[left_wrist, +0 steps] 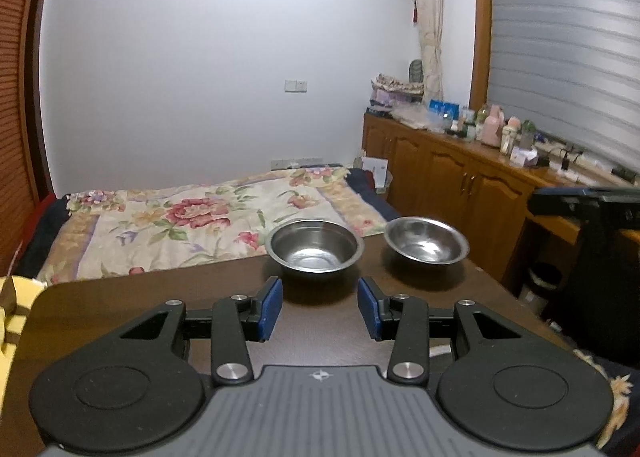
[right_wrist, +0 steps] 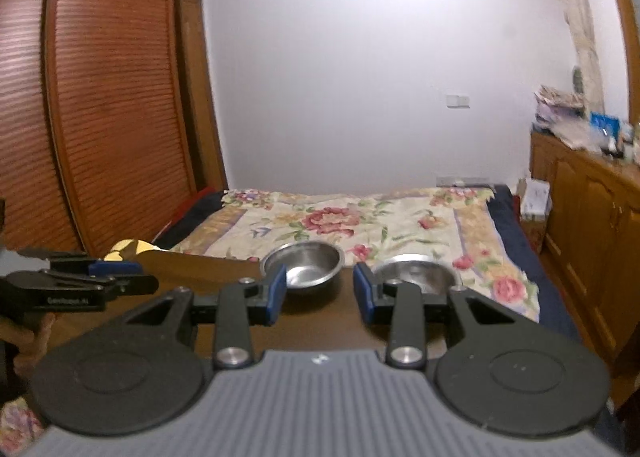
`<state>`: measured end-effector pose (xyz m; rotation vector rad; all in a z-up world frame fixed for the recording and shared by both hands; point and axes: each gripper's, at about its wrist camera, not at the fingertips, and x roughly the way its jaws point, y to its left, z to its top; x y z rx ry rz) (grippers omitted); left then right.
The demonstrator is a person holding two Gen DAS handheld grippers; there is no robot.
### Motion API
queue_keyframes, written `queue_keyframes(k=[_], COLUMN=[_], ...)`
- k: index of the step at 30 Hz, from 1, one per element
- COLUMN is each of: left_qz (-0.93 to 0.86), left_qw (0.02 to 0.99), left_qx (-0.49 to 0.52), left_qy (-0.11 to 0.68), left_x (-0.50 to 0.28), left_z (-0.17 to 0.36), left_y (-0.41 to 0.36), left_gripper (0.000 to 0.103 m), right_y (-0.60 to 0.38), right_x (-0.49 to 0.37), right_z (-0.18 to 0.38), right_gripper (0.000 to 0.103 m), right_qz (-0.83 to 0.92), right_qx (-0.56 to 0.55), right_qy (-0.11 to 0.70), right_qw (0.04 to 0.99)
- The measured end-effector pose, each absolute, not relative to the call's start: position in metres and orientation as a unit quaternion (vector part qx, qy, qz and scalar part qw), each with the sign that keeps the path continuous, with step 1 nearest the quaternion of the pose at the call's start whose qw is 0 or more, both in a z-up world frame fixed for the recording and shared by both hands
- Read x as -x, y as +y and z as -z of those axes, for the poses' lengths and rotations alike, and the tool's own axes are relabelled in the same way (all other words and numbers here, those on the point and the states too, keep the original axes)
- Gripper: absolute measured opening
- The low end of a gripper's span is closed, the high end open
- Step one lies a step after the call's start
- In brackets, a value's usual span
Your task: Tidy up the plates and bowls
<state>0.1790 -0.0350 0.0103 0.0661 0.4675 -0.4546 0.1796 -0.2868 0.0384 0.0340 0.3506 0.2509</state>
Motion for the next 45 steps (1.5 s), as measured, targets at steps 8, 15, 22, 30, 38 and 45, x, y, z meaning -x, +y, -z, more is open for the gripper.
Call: queue_keyframes(k=[8, 15, 22, 30, 38, 45], left_qz=[0.22, 0.224, 0.228, 0.23, 0.225, 0.222], left_qw=[0.944, 0.938, 0.928, 0.915, 0.909, 0.9], left_qx=[-0.028, -0.031, -0.027, 0.011, 0.033, 0.049], left_qy=[0.247, 0.264, 0.293, 0.33, 0.348, 0.373], left_x=[-0.225, -0.271, -0.313, -0.348, -0.365, -0.378], left_z=[-0.008, -0.001, 0.017, 0.037, 0.045, 0.059], left_y=[-0.035, -0.047, -0.057, -0.059, -0.058, -0.054], left_gripper=[0.044, 0.044, 0.044, 0.043, 0.042, 0.036], right_y=[-0.277, -0.272, -0.263, -0.262, -0.255, -0.248], right_x=[-0.251, -0.305, -0.341, -0.368, -0.385, -0.388], right_z=[-0.023, -0.005, 0.014, 0.027, 0.034, 0.042], right_gripper=[0.038, 0.038, 0.038, 0.038, 0.038, 0.038], right_qz=[-0.147, -0.156, -0.162, -0.167, -0.17, -0.174], right_qx=[-0.024, -0.025, -0.021, -0.03, -0.033, -0.025], right_qy=[0.215, 0.261, 0.302, 0.335, 0.355, 0.371], right_qw=[0.965, 0.952, 0.939, 0.927, 0.919, 0.912])
